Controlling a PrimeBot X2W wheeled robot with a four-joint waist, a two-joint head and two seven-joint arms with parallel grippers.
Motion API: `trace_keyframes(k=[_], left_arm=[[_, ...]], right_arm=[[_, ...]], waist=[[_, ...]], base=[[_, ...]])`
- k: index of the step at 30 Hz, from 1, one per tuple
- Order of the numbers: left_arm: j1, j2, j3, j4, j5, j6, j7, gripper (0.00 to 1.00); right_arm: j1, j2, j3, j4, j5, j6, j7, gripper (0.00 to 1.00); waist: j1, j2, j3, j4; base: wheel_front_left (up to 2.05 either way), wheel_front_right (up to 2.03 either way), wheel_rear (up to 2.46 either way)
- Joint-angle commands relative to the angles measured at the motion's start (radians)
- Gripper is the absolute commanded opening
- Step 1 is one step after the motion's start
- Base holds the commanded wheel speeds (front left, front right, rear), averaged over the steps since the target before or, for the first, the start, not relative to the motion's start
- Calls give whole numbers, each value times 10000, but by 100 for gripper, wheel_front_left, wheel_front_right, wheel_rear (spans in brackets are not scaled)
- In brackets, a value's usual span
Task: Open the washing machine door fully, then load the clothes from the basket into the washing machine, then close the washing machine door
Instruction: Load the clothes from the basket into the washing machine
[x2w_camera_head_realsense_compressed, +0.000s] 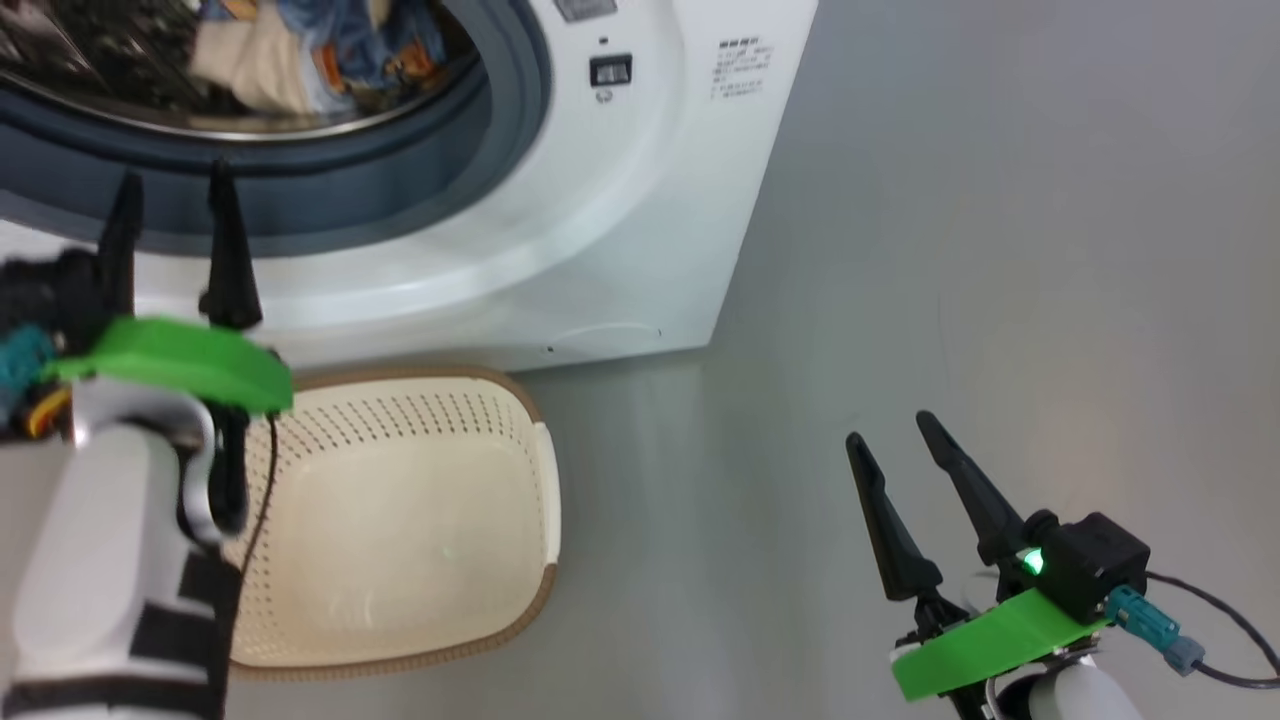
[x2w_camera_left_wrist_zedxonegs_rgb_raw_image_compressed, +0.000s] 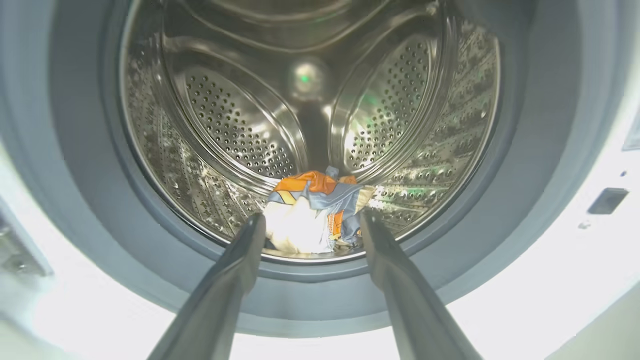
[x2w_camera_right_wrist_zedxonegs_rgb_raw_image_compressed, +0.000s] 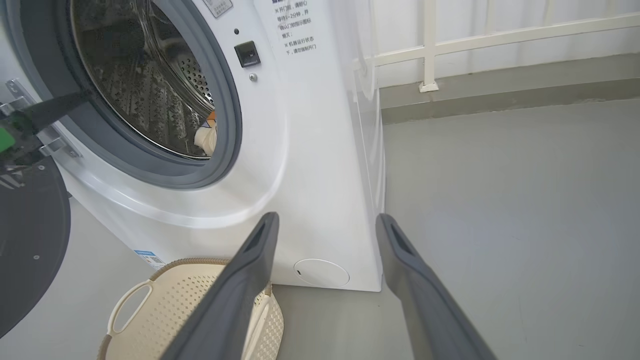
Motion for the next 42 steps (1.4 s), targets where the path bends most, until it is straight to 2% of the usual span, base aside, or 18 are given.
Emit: trace_keyframes(k=[1, 8, 12, 19, 33, 42], left_arm=[[539, 278, 414, -727, 73, 64, -60, 100], [2964, 363, 724, -2875, 431, 484, -60, 100], [4232, 247, 1145, -3899, 198, 777, -60, 100], [6213, 182, 1345, -5204, 254, 1162, -60, 100], [8398, -303, 1076, -6011, 545, 1724, -48, 100], [8933, -259, 1219, -6195, 709, 1950, -54, 100]], right_arm=[[254, -28, 221, -127, -110, 14, -48, 100], [662, -30, 291, -99, -85, 14, -48, 100], [845, -37, 297, -184, -110, 14, -48, 100], [1119, -88, 241, -225, -115, 14, -48, 100], [1508, -213, 51, -363, -168, 14, -48, 100], [1617, -250, -6, -484, -304, 14, -48, 100]], waist=[[0, 0, -897, 162], [0, 0, -1704, 78], [0, 0, -2039, 2], [0, 0, -2515, -111], [0, 0, -3190, -57], [0, 0, -3379, -140]], base=[[0, 0, 0], [0, 0, 0], [0, 0, 0], [0, 0, 0], [0, 0, 0], [0, 0, 0]])
